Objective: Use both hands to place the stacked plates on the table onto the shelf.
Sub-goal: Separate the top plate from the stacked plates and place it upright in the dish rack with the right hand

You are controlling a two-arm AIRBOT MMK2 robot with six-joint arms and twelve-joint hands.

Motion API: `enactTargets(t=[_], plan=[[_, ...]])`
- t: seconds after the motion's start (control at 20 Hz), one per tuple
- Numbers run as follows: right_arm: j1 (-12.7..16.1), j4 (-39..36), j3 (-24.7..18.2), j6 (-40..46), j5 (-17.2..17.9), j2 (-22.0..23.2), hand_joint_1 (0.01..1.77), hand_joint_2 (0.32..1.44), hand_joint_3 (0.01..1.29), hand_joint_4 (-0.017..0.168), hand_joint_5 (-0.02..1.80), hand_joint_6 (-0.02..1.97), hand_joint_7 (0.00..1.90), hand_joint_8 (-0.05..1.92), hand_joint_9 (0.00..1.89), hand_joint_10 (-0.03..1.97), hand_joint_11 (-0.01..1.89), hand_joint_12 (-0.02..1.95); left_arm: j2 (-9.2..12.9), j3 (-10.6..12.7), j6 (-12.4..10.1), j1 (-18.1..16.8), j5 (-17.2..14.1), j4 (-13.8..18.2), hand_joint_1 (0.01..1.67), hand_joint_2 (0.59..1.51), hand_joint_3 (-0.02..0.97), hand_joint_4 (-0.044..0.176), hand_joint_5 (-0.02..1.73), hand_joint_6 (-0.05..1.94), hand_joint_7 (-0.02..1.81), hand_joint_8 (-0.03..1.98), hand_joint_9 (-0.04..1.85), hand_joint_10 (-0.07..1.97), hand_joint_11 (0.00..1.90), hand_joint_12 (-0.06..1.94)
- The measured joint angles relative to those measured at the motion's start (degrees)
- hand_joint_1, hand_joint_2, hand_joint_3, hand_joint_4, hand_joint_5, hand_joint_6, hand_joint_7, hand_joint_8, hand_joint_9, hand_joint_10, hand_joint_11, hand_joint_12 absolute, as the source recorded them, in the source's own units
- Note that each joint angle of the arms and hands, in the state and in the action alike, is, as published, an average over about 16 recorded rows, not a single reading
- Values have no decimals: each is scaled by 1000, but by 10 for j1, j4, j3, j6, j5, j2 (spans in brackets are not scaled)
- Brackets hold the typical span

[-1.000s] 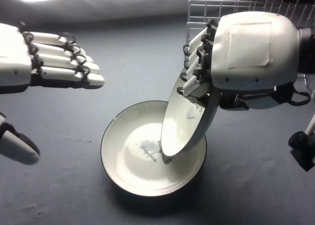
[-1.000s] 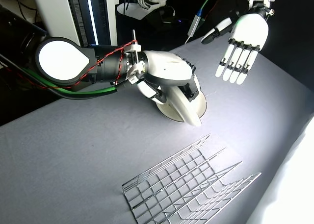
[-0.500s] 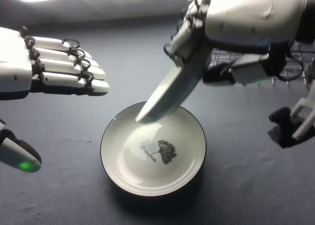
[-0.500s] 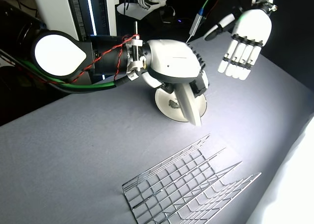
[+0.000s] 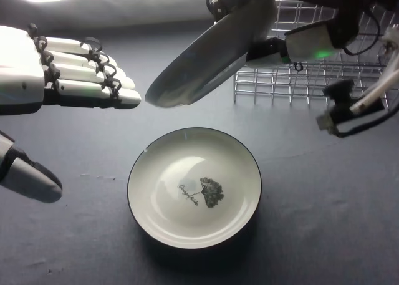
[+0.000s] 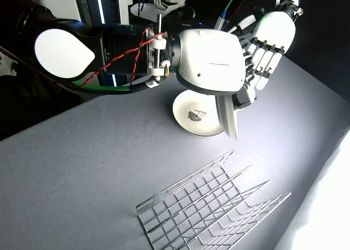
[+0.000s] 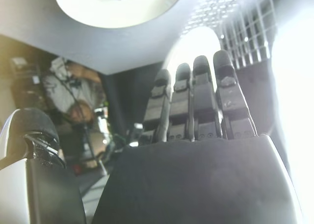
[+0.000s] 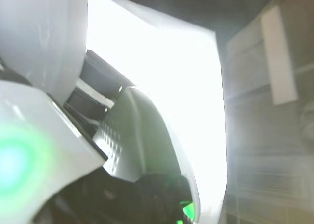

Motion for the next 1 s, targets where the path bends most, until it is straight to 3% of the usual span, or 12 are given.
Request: enactTargets(t=[0.45, 1.0], plan=[[38, 143, 12, 1, -69, -3, 1354, 990, 13, -3, 933, 1038, 1014, 841, 966, 1095, 844, 1226, -8, 8, 0, 0, -4, -13, 90, 1000, 12, 0, 108, 6, 120, -3, 140, 8, 27, 384], [82, 272, 63, -1, -133, -7, 1360, 990, 14, -7, 937, 1001, 1027, 824, 985, 1034, 858, 1205, -10, 9, 0, 0, -6, -14, 82, 1016, 12, 0, 111, 6, 114, -2, 134, 8, 24, 397]])
